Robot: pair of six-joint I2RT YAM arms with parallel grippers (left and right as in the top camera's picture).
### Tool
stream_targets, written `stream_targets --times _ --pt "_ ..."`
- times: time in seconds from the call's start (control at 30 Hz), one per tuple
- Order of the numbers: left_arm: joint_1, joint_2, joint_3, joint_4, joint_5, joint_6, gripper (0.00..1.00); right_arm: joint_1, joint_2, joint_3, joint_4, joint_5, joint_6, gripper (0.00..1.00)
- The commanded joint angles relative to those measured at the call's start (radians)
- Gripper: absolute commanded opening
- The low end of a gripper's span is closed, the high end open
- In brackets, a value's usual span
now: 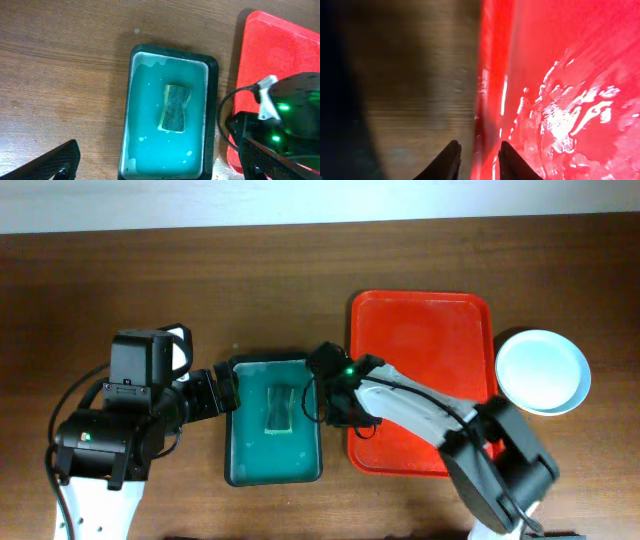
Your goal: Clean dirty plates on tray and stack at the side
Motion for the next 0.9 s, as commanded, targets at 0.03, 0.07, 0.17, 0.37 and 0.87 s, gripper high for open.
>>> stream_targets --times 0.03,0.07,0.17,0.37,0.87 --pt "0.004 -0.005 0.012 0.000 0.004 0.005 1.00 0.002 0.031 0.006 -0.016 -0.037 -0.007 0.10" --pt "0.004 -0.005 0.012 0.000 0.004 0.005 0.99 0.002 0.031 0.006 -0.013 -0.092 -0.006 0.04" --pt "0.004 -0.005 0.012 0.000 0.004 0.005 1.00 0.011 0.031 0.006 -0.014 -0.132 -0.002 0.05" --pt "0.004 -0.005 0.012 0.000 0.004 0.005 0.99 0.111 0.031 0.006 -0.024 -0.135 -0.063 0.04" --pt "0.004 -0.005 0.012 0.000 0.004 0.005 0.99 0.062 -0.068 0.034 -0.030 -0.134 -0.029 0.33"
